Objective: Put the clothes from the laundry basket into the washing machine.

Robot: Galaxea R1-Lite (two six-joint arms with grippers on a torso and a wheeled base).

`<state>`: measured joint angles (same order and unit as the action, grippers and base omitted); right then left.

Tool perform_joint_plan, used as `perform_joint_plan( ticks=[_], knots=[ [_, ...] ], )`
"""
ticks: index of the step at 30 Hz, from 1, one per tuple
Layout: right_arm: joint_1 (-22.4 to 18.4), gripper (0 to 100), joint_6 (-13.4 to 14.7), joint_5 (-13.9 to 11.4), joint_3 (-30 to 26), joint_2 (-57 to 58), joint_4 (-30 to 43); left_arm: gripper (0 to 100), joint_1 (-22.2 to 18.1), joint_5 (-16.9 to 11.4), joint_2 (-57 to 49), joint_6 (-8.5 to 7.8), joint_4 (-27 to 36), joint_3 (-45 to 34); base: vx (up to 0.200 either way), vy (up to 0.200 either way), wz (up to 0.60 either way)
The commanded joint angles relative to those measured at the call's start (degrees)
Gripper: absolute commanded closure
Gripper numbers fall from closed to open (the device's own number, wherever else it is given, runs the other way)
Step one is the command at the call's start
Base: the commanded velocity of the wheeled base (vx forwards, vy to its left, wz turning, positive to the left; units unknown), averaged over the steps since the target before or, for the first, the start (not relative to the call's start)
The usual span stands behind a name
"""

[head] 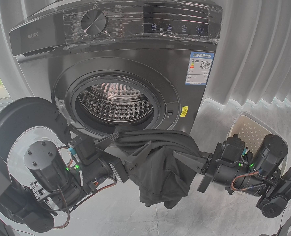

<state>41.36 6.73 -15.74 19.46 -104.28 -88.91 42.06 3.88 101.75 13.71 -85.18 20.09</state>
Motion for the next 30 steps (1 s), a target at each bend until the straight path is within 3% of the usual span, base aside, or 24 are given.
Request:
perform_joint_plan(
  ticks=[1,4,5,7,13,17,19,23,30],
  knots=[
    [-1.55,100,0.04,0.01,0.06,-1.81,-0.04,0,0.31,-0.80,-1.21,0.44,-0.08,1.62,0.000,0.000,0.00],
    [-1.55,100,0.04,0.01,-0.03,-2.07,-0.04,0,0.31,-0.80,-1.38,0.79,-0.08,2.85,0.000,0.000,0.00],
    [-0.93,100,0.04,0.01,-0.21,-2.77,-0.04,0,0.31,-0.27,-1.91,2.46,-0.61,6.36,0.000,0.000,0.00],
    [-0.85,100,0.04,0.01,-0.38,-3.21,-0.04,0,0.31,-0.19,-2.97,3.07,-0.52,6.19,0.000,0.000,0.00],
    [-0.85,100,0.13,0.01,-0.30,-3.21,-0.04,0,0.57,-1.24,-2.70,2.37,-0.87,0.48,0.000,0.000,0.00],
    [-0.85,100,0.13,0.01,-0.30,-3.21,-0.04,0,0.31,-3.44,-2.61,0.79,-0.87,-2.25,0.000,0.000,0.00],
    [-0.85,100,0.13,-0.08,-0.12,-3.12,-0.04,0,0.13,-5.11,-2.97,-1.85,-0.96,-5.24,0.000,0.000,0.00],
    [-0.67,100,0.21,-0.17,-0.12,-2.77,-0.04,0,-0.05,-7.74,-2.88,-5.54,-1.66,-8.22,0.000,0.000,0.00],
    [0.74,100,0.39,-0.35,-0.56,-1.98,0.05,0,-0.40,-12.05,-2.44,-8.18,-2.98,-11.83,0.000,0.000,0.00]
  ],
)
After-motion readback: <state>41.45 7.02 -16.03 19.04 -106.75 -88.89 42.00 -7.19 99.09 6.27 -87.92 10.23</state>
